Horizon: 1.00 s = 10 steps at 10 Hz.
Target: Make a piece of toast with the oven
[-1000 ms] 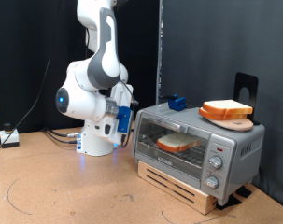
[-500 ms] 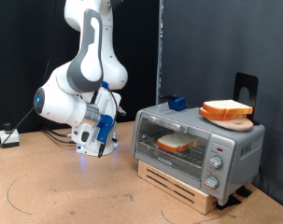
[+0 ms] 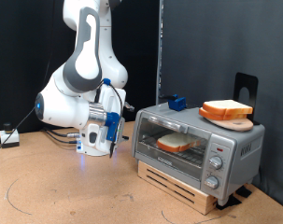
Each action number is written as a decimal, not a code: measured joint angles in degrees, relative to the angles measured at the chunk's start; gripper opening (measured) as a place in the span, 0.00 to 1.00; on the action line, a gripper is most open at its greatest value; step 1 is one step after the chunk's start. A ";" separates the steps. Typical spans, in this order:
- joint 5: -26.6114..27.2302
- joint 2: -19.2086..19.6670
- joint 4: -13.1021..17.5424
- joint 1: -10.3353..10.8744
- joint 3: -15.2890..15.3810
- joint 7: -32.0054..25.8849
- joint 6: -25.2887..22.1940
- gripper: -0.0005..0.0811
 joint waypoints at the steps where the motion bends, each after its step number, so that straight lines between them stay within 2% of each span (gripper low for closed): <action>1: 0.58 1.72 2.01 0.15 0.64 0.85 0.34 1.00; 3: 6.30 2.53 2.64 1.38 2.05 2.45 9.61 1.00; 4: 6.05 2.69 2.75 1.30 1.98 2.44 7.81 1.00; 5: 8.98 3.54 3.47 1.32 2.14 0.48 6.85 1.00; 7: 14.24 7.64 7.24 1.39 2.89 -0.52 2.57 1.00; 9: 14.25 12.24 12.10 1.70 3.92 3.30 -0.77 1.00; 10: 14.02 14.12 14.29 2.45 4.33 4.77 0.68 1.00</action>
